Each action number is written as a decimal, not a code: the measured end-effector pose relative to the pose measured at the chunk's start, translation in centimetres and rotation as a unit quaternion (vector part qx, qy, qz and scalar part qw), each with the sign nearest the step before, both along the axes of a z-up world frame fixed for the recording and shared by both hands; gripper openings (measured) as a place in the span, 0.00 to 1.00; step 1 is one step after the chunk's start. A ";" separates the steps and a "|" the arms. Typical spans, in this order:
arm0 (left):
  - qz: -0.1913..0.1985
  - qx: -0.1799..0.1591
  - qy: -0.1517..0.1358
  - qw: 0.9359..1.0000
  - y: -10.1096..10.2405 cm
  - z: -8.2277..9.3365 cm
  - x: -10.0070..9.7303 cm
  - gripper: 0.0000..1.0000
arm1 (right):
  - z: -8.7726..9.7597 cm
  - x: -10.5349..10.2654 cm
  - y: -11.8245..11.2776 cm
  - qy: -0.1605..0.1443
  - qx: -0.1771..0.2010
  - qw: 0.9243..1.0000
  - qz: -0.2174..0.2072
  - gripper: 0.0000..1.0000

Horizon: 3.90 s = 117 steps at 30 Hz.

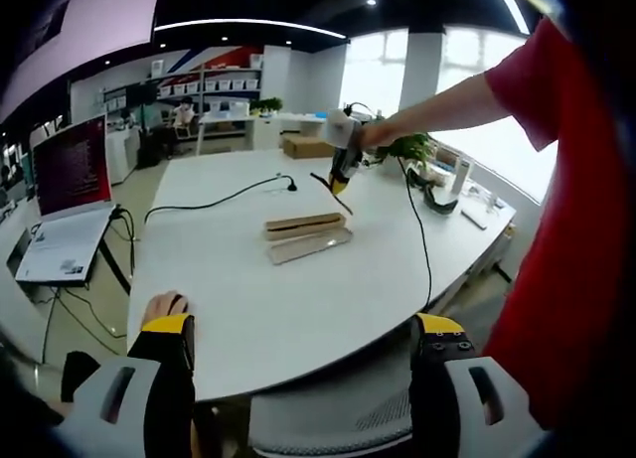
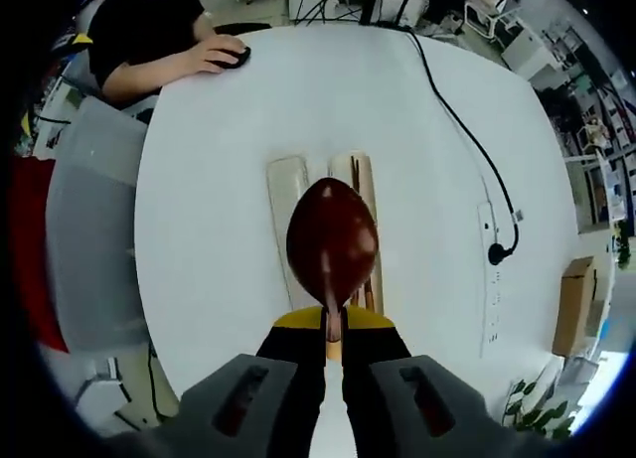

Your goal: Arrange the utensils inside the cutlery case until each visible utensil rests in its matching compartment.

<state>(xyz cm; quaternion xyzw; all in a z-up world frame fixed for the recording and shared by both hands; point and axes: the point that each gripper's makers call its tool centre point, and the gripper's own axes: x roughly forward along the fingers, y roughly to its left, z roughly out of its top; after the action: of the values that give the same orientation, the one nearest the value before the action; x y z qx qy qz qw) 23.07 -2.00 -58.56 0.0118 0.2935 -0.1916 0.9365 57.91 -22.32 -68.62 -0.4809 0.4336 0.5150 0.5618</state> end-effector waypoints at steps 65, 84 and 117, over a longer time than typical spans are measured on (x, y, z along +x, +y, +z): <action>0.031 0.044 0.026 0.998 1.0 0.5 1.1 0.90 | -8.7 2.3 3.7 0.032 0.045 0.998 -0.040 0.11; 0.046 0.023 -0.062 0.997 -1.2 4.3 0.9 0.89 | -3.1 -2.5 -1.2 -0.011 0.152 0.983 -0.105 0.39; -0.107 0.095 -0.018 0.990 0.0 -0.7 8.7 0.95 | 1.7 -9.7 -8.2 -0.032 0.341 0.895 -0.287 0.51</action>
<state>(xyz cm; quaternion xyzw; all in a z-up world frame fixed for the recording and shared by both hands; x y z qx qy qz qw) 31.79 -1.98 -59.24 0.1355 0.2904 -0.2616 0.9104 48.22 -30.54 -66.93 -0.1308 0.3320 0.4317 0.8284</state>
